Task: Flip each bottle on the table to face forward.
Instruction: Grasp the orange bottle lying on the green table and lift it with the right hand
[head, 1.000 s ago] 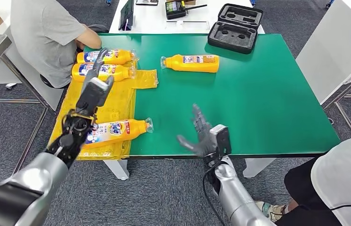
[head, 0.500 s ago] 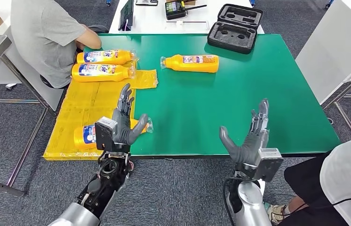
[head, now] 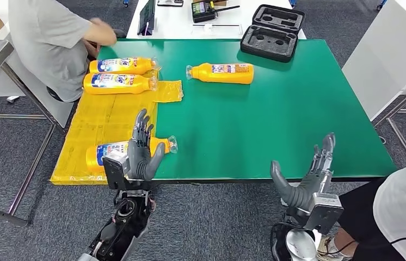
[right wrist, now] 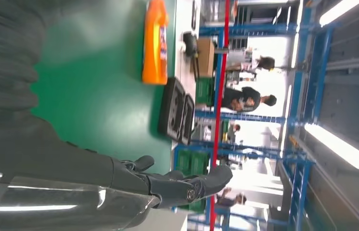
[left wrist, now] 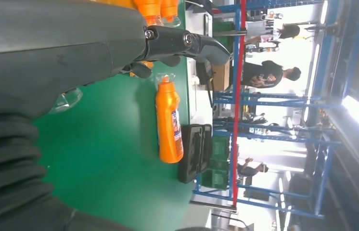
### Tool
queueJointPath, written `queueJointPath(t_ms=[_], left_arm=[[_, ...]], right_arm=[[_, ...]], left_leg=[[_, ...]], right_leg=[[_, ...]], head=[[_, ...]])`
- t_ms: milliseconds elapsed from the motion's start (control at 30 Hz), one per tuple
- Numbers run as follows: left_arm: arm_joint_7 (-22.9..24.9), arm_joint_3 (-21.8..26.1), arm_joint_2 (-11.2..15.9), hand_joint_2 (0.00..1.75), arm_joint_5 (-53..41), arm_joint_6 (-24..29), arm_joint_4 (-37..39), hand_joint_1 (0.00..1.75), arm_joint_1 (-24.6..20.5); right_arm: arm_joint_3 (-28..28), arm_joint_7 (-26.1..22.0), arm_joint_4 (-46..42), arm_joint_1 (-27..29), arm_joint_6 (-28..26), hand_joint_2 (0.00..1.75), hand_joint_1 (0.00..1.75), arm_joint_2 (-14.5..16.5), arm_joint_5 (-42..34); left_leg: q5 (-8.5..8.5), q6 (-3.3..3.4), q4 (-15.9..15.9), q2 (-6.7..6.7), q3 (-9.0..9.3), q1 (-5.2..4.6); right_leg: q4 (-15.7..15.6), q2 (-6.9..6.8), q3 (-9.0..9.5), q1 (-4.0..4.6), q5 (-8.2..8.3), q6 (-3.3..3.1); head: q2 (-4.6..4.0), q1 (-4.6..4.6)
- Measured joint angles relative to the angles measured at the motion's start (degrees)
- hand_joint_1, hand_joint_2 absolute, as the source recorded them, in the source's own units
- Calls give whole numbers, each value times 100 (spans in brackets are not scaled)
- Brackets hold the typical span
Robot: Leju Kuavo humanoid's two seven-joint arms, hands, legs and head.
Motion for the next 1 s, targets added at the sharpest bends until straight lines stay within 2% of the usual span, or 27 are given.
queueJointPath(t_ms=[233, 533, 567, 667, 700, 867, 1000], left_arm=[[0, 59, -52, 0, 227, -7, -216, 0, 229], [1, 71, -93, 0, 248, 179, -183, 0, 387], [1, 71, -93, 44, 258, 198, -183, 0, 405], [2, 72, -93, 44, 311, 177, -175, 0, 431], [2, 72, -93, 0, 319, 153, -168, 0, 433], [2, 92, -102, 0, 166, -51, -112, 0, 424], [1, 95, -108, 0, 119, -57, -65, 0, 414]], right_arm=[[-98, 13, -78, 66, 67, 175, 0, -43, -154], [-246, 15, -57, -8, 500, 175, 0, -15, -211], [-265, 15, -44, -29, 530, 175, 0, -9, -197], [-297, 17, 23, -73, 579, 175, 0, -2, -151], [-306, 17, 51, -82, 587, 175, 0, -2, -135], [-355, 19, 350, -155, 480, 175, 0, -26, 154], [-370, 23, 817, -204, -75, 175, 0, -57, 1101]], left_leg=[[0, 0, 0, 2, 1, 1], [0, 0, -1, 3, 0, 1], [0, 0, -1, 2, 0, 1], [0, 0, -1, 1, 0, 1], [0, 0, -1, 2, 0, 1], [0, 0, -1, 2, 1, 1], [0, 0, -1, 3, 1, 1]], right_leg=[[0, 1, 0, 1, 0, 0], [1, 1, 0, 1, 0, 0], [0, 0, 0, 1, 0, 0], [0, 0, 0, 1, 0, 0], [0, 0, 0, 1, 0, 0], [0, 0, 0, 1, 0, 0], [0, 0, 0, 2, 0, 0]], head=[[0, -1], [0, -1], [0, -1], [0, -1], [0, 0], [0, 0], [0, -2]])
